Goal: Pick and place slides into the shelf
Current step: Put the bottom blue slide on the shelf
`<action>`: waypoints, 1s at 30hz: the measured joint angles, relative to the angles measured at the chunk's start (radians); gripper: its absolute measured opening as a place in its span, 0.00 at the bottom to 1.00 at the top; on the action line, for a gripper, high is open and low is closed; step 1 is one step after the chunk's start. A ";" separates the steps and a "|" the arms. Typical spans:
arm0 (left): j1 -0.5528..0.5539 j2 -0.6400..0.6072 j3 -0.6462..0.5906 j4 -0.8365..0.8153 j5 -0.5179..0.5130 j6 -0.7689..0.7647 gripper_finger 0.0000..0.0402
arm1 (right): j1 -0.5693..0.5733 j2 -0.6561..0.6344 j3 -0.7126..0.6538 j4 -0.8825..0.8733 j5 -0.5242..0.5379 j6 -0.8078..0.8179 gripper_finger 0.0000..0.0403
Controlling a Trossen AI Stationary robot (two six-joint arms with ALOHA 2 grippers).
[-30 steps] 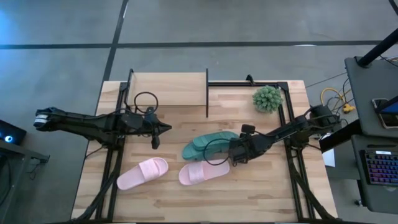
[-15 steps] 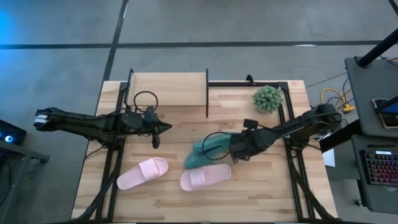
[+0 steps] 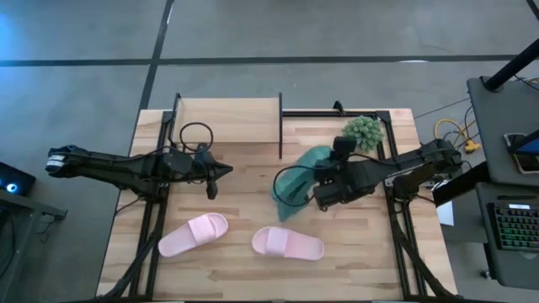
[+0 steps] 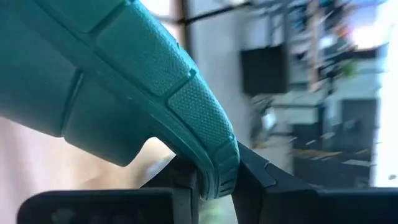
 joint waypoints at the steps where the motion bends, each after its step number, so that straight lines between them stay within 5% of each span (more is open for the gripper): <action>1: 0.000 0.000 0.000 0.000 0.000 0.000 0.00 | 0.000 0.000 0.008 0.000 0.038 -0.029 0.13; 15: 0.000 0.000 0.000 0.000 0.000 0.000 0.00 | 0.000 -0.008 0.029 -0.005 0.420 -0.539 0.13; 21: 0.000 0.000 0.000 0.000 0.000 0.000 0.00 | 0.000 -0.019 0.104 0.000 0.519 -0.593 0.13; 24: 0.000 0.000 0.000 0.000 0.000 0.000 0.00 | 0.000 -0.020 0.158 0.006 0.521 -0.581 0.13; 28: 0.000 0.000 0.000 0.000 0.000 -0.001 0.00 | 0.000 -0.022 0.194 0.009 0.571 -0.769 0.13; 30: 0.000 0.000 0.000 0.000 0.000 -0.001 0.00 | -0.005 -0.026 0.240 0.007 0.483 -0.775 0.13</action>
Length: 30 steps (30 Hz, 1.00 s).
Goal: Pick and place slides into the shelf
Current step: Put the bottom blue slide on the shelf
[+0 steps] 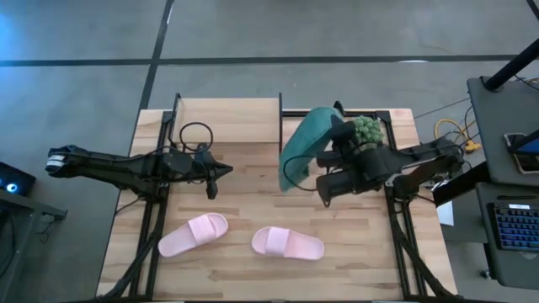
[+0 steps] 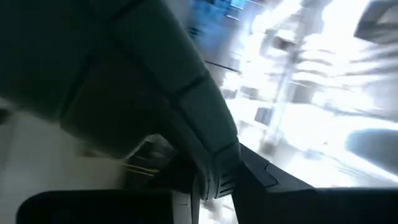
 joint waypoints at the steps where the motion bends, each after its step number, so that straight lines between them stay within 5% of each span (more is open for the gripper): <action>1: 0.000 0.000 0.000 0.000 0.000 0.000 0.00 | -0.001 -0.004 0.016 -0.002 -0.063 -0.031 0.13; 4: 0.000 0.000 0.000 0.000 0.000 0.000 0.00 | -0.004 0.000 0.047 0.004 0.064 0.019 0.13; 7: 0.000 0.000 0.000 0.000 0.000 0.000 0.00 | -0.011 0.001 0.099 0.007 -0.070 0.107 0.13; 11: 0.000 0.000 0.000 0.009 0.000 -0.002 0.00 | -0.023 0.004 0.176 0.007 -0.125 0.375 0.13; 17: 0.000 0.000 0.000 0.055 0.000 -0.003 0.00 | -0.154 0.002 0.322 0.018 -0.865 0.840 0.13; 21: 0.000 0.000 0.000 0.088 -0.004 0.000 0.00 | -0.239 0.003 0.332 0.035 -1.245 0.958 0.13; 25: 0.002 0.000 0.002 0.125 -0.012 0.001 0.00 | -0.283 0.002 0.301 0.088 -1.490 0.987 0.13; 30: 0.002 0.000 0.033 0.124 -0.059 0.001 0.00 | -0.346 0.003 0.254 0.220 -1.534 1.040 0.13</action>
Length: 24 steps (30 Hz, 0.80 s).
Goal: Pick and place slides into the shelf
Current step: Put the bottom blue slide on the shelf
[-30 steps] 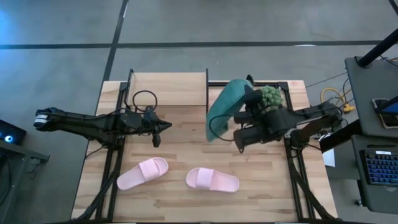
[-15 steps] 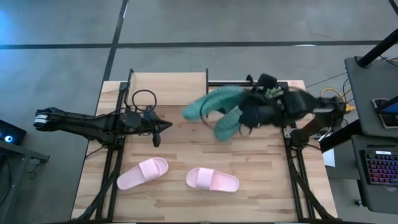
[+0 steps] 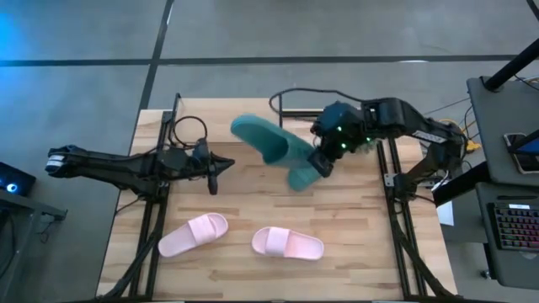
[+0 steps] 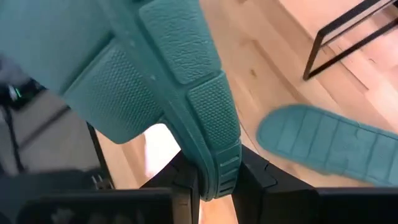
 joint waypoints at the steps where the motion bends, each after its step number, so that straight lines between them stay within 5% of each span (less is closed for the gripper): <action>1: 0.000 -0.001 0.011 -0.001 -0.017 0.004 0.00 | -0.021 0.000 -0.008 0.018 -0.008 0.009 0.13; 4: 0.000 -0.008 0.041 -0.003 -0.047 0.068 0.00 | -0.092 0.000 -0.032 0.047 -0.027 0.026 0.13; 9: 0.000 -0.033 0.090 -0.029 -0.057 0.168 0.00 | -0.229 0.001 -0.110 0.130 -0.251 0.029 0.13; 16: 0.000 -0.075 0.127 -0.067 -0.077 0.244 0.00 | -0.324 0.053 -0.245 0.494 -0.505 0.138 0.14; 24: 0.000 -0.136 0.139 -0.078 -0.134 0.299 0.00 | -0.390 0.220 -0.267 0.535 -0.553 0.164 0.14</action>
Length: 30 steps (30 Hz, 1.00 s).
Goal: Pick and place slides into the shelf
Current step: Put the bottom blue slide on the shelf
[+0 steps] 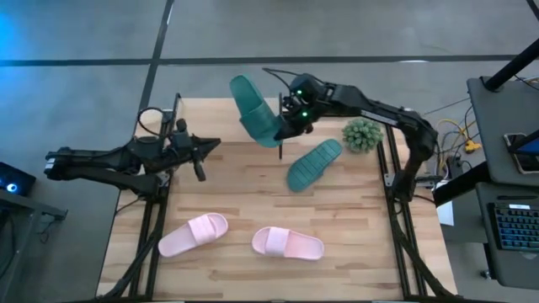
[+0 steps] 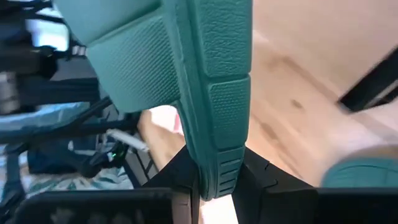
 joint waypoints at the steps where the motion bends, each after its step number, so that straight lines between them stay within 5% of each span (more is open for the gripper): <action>1: 0.000 -0.008 0.000 -0.011 -0.007 0.000 0.00 | -0.006 0.019 0.007 -0.002 0.000 -0.001 0.14; 14: 0.000 -0.044 0.000 -0.121 -0.015 -0.011 0.00 | -0.035 0.100 0.131 -0.038 0.004 -0.056 0.29; 18: 0.000 -0.045 0.000 -0.141 -0.016 -0.011 0.00 | -0.011 0.099 0.197 -0.248 0.025 -0.161 0.23; 24: 0.000 -0.038 -0.001 -0.146 -0.018 -0.010 0.00 | 0.031 0.096 0.257 -0.429 0.213 -0.280 0.10; 30: 0.000 -0.033 -0.002 -0.146 -0.018 -0.011 0.00 | 0.088 0.060 0.280 -0.491 0.112 -0.425 0.09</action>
